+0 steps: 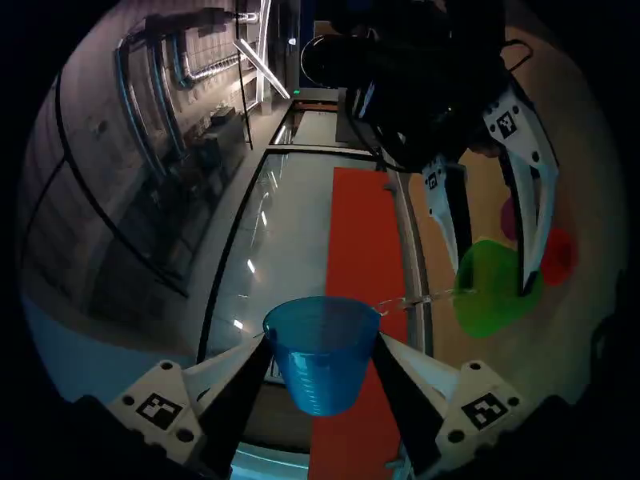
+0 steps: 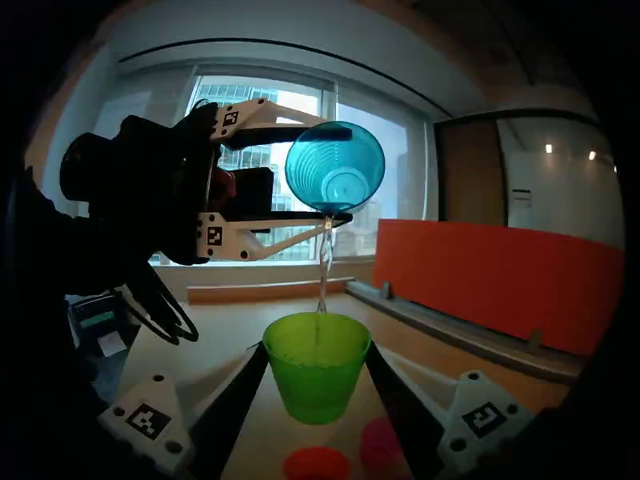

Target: Pour water

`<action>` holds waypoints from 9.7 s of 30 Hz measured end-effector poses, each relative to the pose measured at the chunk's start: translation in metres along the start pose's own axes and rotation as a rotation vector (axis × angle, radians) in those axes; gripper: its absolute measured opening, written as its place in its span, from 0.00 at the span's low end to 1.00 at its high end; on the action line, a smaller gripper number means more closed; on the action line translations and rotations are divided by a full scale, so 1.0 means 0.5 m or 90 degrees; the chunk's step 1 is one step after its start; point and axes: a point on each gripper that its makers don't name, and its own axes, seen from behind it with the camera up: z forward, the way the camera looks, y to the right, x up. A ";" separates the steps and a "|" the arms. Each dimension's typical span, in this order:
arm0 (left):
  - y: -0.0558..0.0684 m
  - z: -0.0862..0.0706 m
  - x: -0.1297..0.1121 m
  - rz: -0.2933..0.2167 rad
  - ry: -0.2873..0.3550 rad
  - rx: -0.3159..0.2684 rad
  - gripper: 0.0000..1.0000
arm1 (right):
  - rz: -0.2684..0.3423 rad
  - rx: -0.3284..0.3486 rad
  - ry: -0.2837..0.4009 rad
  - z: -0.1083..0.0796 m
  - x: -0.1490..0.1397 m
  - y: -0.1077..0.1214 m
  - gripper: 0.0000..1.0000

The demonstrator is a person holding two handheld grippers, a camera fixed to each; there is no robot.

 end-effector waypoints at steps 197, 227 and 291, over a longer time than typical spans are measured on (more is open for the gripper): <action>0.154 -0.048 -0.133 -0.888 -0.073 -0.042 0.85 | 0.015 -0.117 0.008 -0.198 0.039 0.073 0.91; 0.347 -0.072 -0.119 -0.869 -0.132 -0.131 0.85 | 0.023 -0.121 -0.071 -0.247 -0.065 0.051 0.91; 0.655 -0.068 -0.112 -0.780 -0.271 -0.440 0.86 | 0.022 -0.023 -0.333 -0.239 -0.361 -0.005 0.91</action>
